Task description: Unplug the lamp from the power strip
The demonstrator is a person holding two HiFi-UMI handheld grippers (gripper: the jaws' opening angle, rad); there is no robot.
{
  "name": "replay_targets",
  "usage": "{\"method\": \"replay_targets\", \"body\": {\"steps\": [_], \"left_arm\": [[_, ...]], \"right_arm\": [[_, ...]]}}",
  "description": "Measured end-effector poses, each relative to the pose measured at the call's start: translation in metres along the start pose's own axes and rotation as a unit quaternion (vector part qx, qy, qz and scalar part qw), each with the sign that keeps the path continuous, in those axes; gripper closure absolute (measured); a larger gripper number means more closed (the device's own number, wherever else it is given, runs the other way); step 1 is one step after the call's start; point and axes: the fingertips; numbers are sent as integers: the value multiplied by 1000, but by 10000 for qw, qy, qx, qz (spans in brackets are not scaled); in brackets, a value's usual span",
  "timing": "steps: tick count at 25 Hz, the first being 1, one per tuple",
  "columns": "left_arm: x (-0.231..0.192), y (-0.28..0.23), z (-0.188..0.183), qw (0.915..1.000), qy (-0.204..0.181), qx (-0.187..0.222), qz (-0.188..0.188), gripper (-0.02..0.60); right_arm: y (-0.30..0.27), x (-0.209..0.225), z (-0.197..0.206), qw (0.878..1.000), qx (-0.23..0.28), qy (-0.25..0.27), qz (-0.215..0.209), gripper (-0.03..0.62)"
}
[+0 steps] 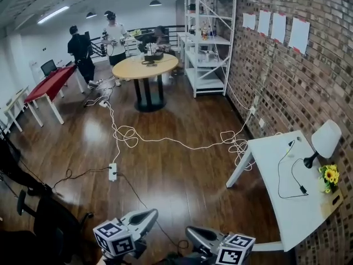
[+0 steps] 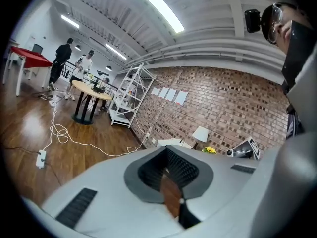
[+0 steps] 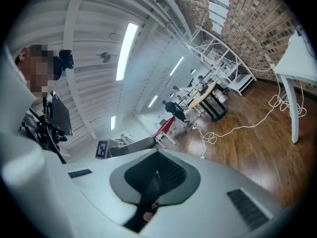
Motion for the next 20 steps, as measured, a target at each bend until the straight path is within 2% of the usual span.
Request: {"method": "replay_targets", "body": {"steps": [4, 8, 12, 20], "left_arm": [[1, -41, -22, 9995, -303, 56, -60, 565], [23, -88, -28, 9988, -463, -15, 168, 565], [43, -122, -34, 9990, -330, -188, 231, 565], [74, -170, -36, 9980, -400, -432, 242, 565]], "right_arm": [[13, 20, -42, 9996, 224, 182, -30, 606], [46, 35, -79, 9987, 477, 174, 70, 606], [66, 43, -112, 9976, 677, 166, 16, 606], [103, 67, -140, 9973, 717, 6, -152, 606]]}}
Point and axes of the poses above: the fingertips, and each gripper's own axes: y backward along the fingers, x to its right, z out of its underside, and after that the axes turned 15 degrees about -y, right-handed
